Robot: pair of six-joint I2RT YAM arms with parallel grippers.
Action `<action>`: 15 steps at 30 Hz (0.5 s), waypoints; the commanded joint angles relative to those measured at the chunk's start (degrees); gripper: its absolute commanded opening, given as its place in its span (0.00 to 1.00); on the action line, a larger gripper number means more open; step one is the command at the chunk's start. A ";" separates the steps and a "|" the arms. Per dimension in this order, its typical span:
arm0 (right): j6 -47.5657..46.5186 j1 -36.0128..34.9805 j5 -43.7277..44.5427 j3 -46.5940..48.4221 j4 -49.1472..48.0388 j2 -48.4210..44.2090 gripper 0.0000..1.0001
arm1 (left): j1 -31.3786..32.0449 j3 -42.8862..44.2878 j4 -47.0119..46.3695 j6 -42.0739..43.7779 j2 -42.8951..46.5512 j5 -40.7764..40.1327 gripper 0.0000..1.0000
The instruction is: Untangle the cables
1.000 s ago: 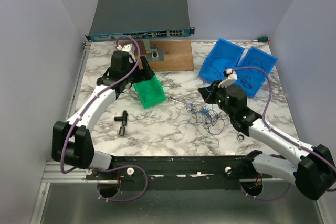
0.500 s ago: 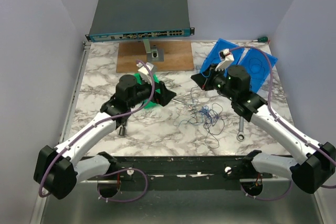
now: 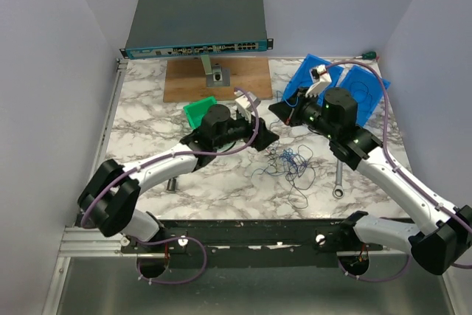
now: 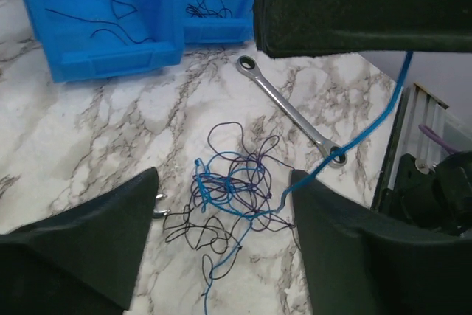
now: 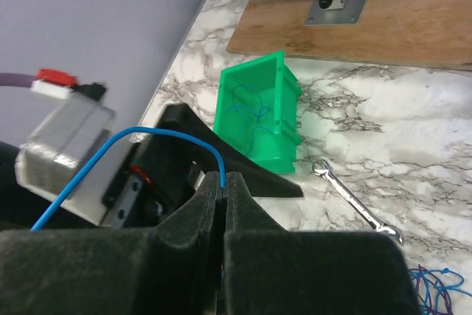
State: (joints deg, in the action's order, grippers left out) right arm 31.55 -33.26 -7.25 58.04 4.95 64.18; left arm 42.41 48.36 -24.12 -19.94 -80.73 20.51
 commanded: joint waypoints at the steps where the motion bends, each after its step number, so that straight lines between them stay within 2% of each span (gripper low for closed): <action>1: 0.42 -0.05 -1.08 2.70 2.63 -2.03 0.01 | 1.36 5.63 -3.52 -1.17 -5.14 2.80 0.54; 2: 0.19 -0.05 -0.44 2.69 2.97 -2.46 0.01 | 1.36 6.09 -3.41 -1.62 -5.65 2.34 0.34; 4: -0.39 0.01 1.80 1.97 3.38 -3.46 0.01 | 1.19 5.82 -3.14 -1.67 -5.23 0.87 0.01; 5: -0.87 -0.05 2.94 1.34 3.46 -4.03 0.03 | 1.10 5.43 -2.87 -1.68 -4.53 0.10 0.00; 6: -1.26 -0.05 4.54 0.27 3.59 -4.48 0.18 | 0.89 4.95 -2.62 -1.51 -3.53 -0.24 0.00; 8: -2.11 -0.05 7.04 -2.35 4.41 -5.29 0.61 | 0.08 4.61 -1.19 -1.71 -1.71 -0.42 0.00; 9: -2.96 -0.01 8.36 -4.04 4.54 -5.67 0.71 | -0.40 4.71 0.01 -2.33 -0.88 -0.28 0.00; 10: -3.31 -0.05 10.00 -6.23 4.54 -6.13 0.77 | -1.24 4.76 1.34 -3.12 0.09 0.02 0.00; 15: -1.12 -0.02 17.60 -19.50 1.76 -11.34 0.82 | -5.30 3.94 4.67 -6.98 3.81 3.15 0.00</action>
State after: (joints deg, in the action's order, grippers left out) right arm 29.95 -33.26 2.46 47.57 6.50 55.88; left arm 40.29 52.97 -22.35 -23.18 -81.06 21.28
